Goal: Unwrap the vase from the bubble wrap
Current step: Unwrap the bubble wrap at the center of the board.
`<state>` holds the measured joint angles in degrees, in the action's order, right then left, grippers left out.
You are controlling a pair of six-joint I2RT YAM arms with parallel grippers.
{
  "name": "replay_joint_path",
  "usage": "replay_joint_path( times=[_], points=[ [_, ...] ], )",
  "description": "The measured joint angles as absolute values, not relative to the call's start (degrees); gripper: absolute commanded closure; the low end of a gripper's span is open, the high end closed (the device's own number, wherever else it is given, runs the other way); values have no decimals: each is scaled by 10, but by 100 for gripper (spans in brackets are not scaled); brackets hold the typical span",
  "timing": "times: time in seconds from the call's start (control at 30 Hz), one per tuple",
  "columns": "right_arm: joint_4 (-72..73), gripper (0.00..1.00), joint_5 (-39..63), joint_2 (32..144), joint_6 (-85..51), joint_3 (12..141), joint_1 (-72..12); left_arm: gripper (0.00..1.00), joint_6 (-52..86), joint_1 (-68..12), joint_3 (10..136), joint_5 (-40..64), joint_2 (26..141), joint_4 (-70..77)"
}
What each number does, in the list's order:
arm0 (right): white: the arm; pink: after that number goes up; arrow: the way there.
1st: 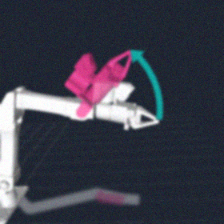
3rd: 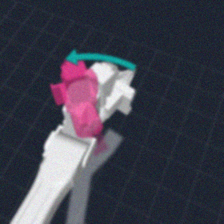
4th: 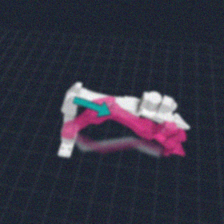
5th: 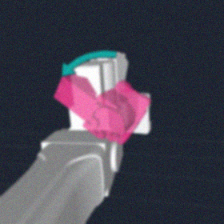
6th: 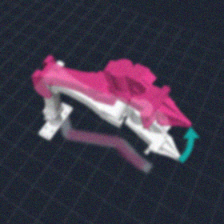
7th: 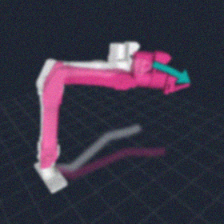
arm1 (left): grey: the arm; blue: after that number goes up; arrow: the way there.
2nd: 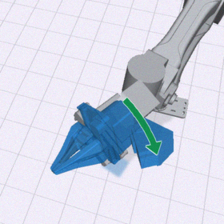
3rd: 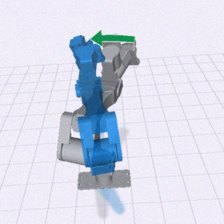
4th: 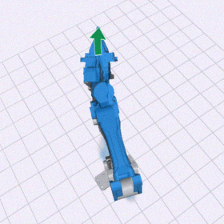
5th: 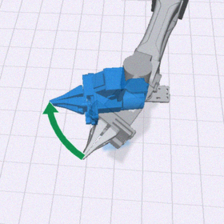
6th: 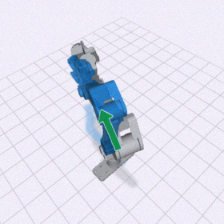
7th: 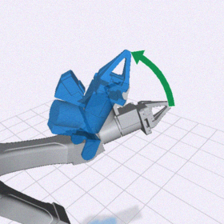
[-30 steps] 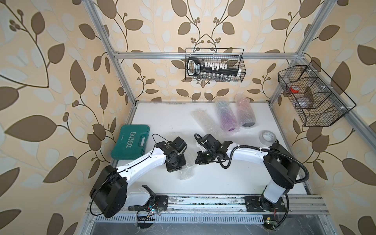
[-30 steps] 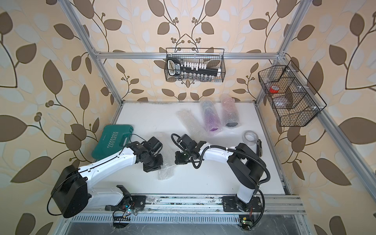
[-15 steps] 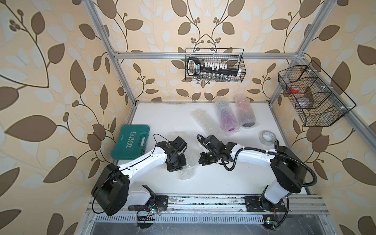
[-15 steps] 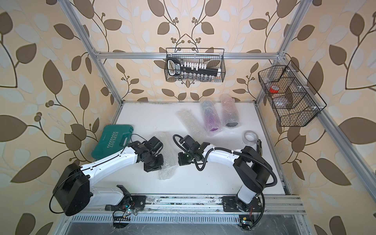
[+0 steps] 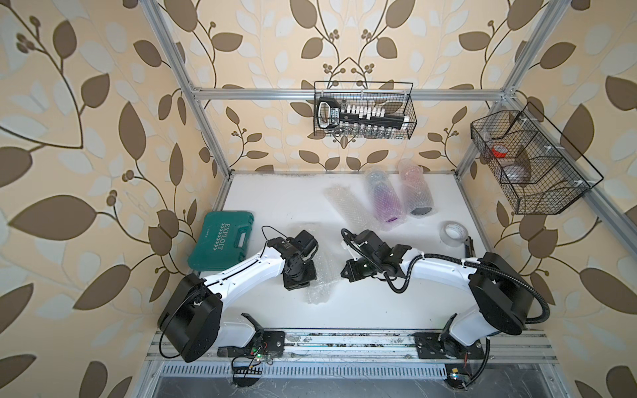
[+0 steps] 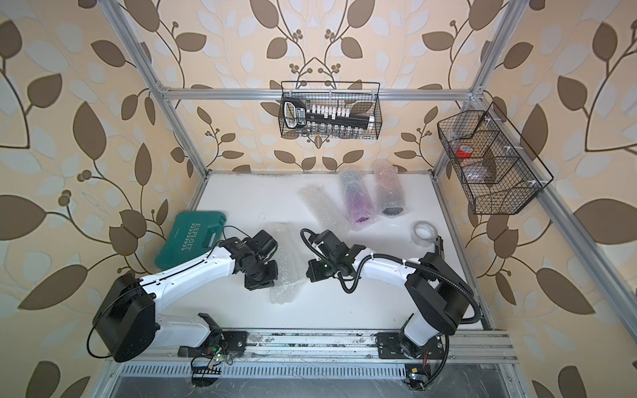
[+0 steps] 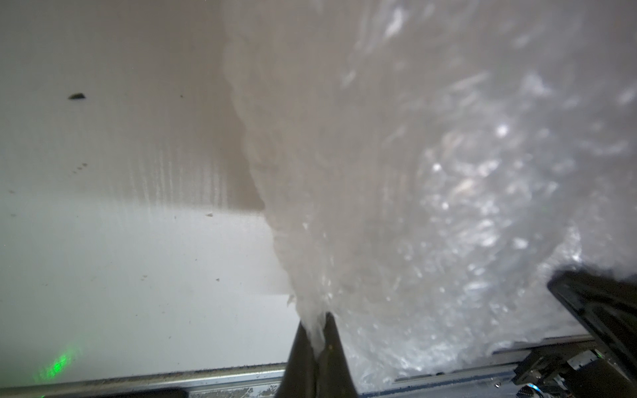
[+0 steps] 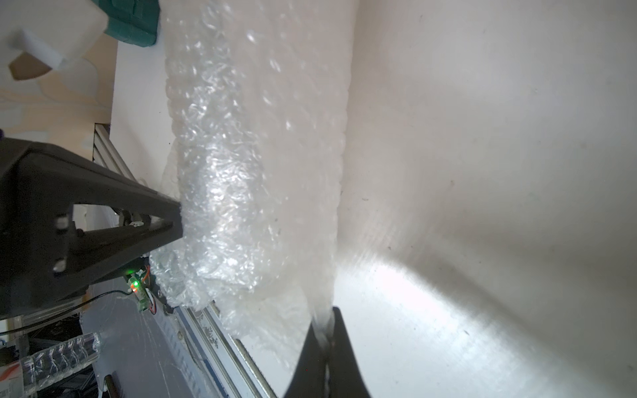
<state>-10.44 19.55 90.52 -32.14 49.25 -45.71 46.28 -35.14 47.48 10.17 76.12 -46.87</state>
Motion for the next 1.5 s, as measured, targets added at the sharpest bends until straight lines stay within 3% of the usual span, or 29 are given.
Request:
replay_joint_path(
  times=[0.2,0.27,0.43,0.67,1.3,1.5],
  points=[
    [-128,34,197,904,-308,498,-449,100,452,-344,482,97,769,-493],
    [-140,28,195,896,-309,500,-450,100,451,-344,485,102,770,-495],
    [-170,25,190,852,-325,502,-477,99,451,-344,494,134,771,-489],
    [-174,24,191,821,-368,501,-537,98,451,-345,494,179,775,-473],
    [-166,47,180,909,-439,495,-543,97,451,-346,494,235,793,-440],
    [-141,73,177,952,-441,495,-543,96,452,-346,494,246,799,-431]
  ],
)
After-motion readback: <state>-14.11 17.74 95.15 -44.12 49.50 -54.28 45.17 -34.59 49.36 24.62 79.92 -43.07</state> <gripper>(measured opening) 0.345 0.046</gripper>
